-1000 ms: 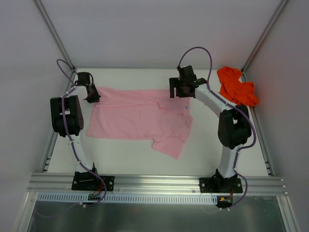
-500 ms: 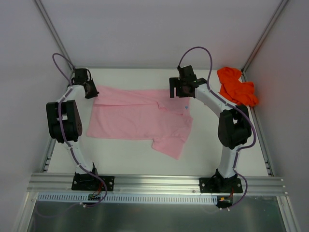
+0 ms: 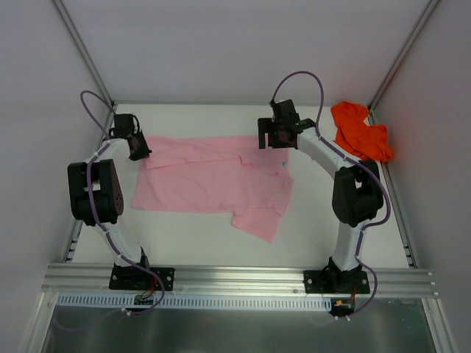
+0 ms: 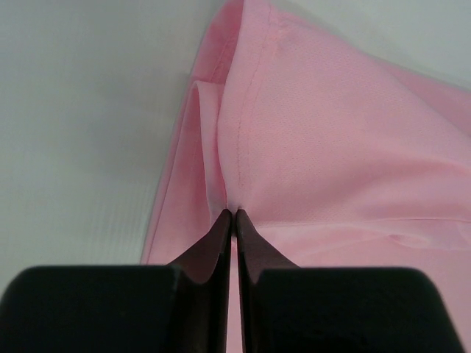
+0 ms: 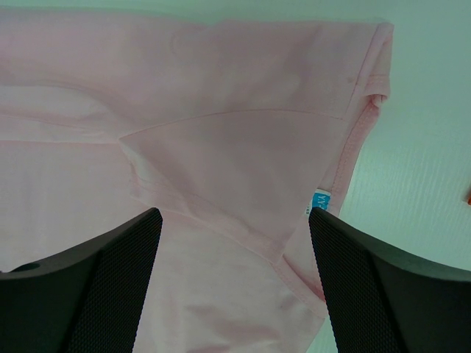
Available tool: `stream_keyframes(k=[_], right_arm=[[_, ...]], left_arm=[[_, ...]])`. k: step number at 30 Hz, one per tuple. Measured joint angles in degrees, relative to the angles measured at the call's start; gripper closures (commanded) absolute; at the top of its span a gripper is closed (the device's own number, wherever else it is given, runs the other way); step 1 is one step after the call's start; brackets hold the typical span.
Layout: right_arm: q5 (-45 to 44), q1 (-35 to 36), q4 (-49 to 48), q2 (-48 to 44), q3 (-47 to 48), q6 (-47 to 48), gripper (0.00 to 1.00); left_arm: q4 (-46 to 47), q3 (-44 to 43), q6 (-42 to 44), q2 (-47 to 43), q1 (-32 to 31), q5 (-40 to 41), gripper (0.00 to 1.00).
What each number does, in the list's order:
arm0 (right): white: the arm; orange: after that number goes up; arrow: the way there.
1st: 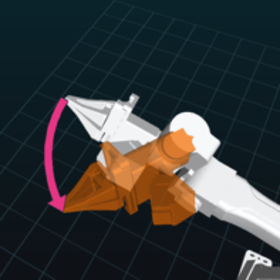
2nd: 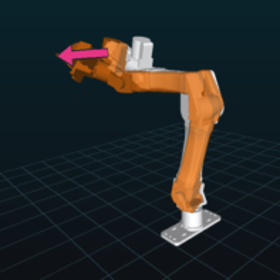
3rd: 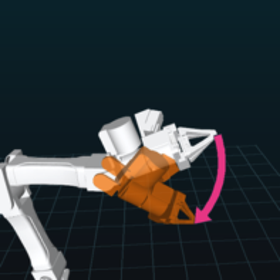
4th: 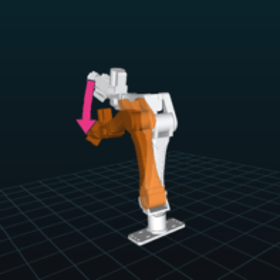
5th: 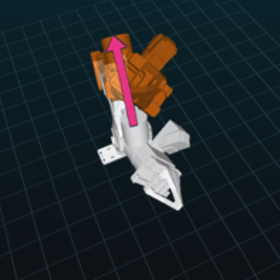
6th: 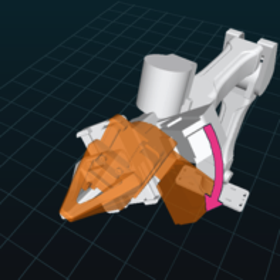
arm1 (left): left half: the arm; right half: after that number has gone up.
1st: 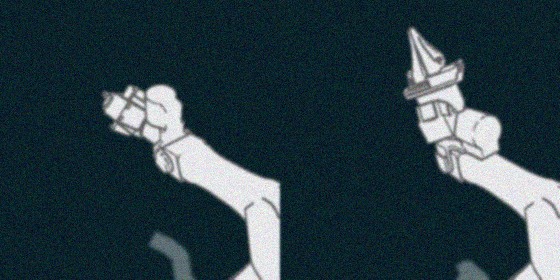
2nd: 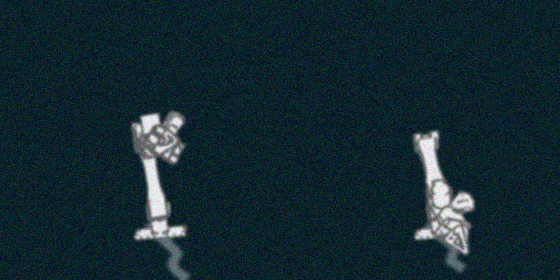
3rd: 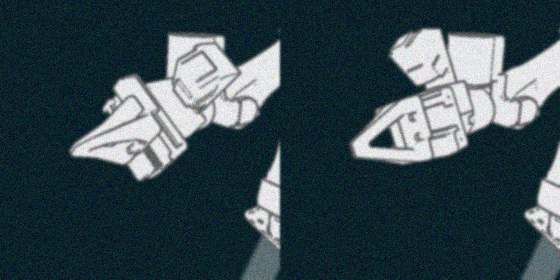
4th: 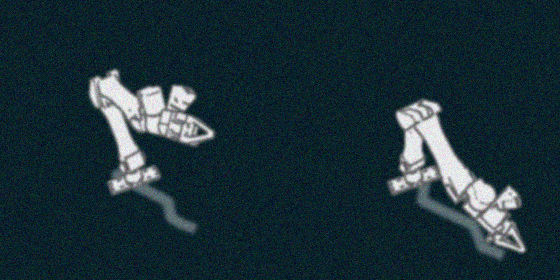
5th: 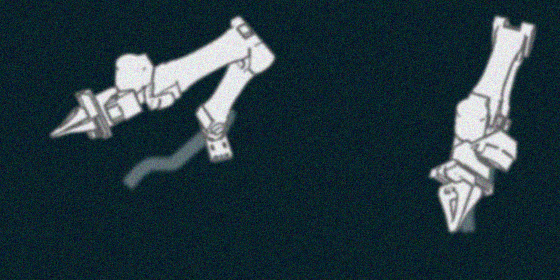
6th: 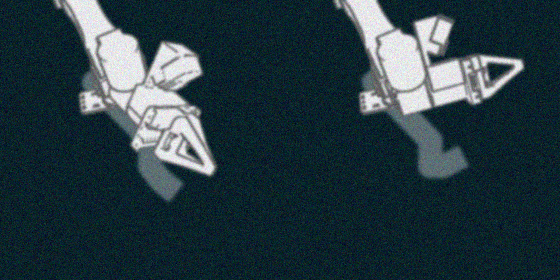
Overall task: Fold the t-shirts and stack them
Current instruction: Fold the flattened tshirt in 1/3 of the way
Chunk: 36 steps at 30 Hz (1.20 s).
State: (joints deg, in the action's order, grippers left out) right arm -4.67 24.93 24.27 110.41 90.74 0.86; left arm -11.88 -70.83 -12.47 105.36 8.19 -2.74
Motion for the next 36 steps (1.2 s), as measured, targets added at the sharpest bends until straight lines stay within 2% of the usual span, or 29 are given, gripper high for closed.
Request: stream_keyframes(k=[8,9,10,11,15,20,36], right_arm=[[0.9,0.0,0.0,0.0,0.0,0.0,0.16],[0.9,0.0,0.0,0.0,0.0,0.0,0.16],[1.0,0.0,0.0,0.0,0.0,0.0,0.16],[1.0,0.0,0.0,0.0,0.0,0.0,0.16],[1.0,0.0,0.0,0.0,0.0,0.0,0.16],[1.1,0.0,0.0,0.0,0.0,0.0,0.16],[1.0,0.0,0.0,0.0,0.0,0.0,0.16]], left_arm=[[0.1,1.7,0.3,-4.5,0.0,0.0,0.99],[0.1,1.7,0.4,-4.6,0.0,0.0,0.97],[0.1,1.7,0.5,-4.7,0.0,0.1,0.87],[0.1,1.8,0.7,-4.7,0.0,0.1,0.84],[0.1,3.2,0.7,-4.7,0.0,0.3,0.82],[0.0,4.5,0.5,-4.7,0.0,0.2,1.0],[-1.3,8.9,0.2,-6.8,0.0,0.3,1.0]])
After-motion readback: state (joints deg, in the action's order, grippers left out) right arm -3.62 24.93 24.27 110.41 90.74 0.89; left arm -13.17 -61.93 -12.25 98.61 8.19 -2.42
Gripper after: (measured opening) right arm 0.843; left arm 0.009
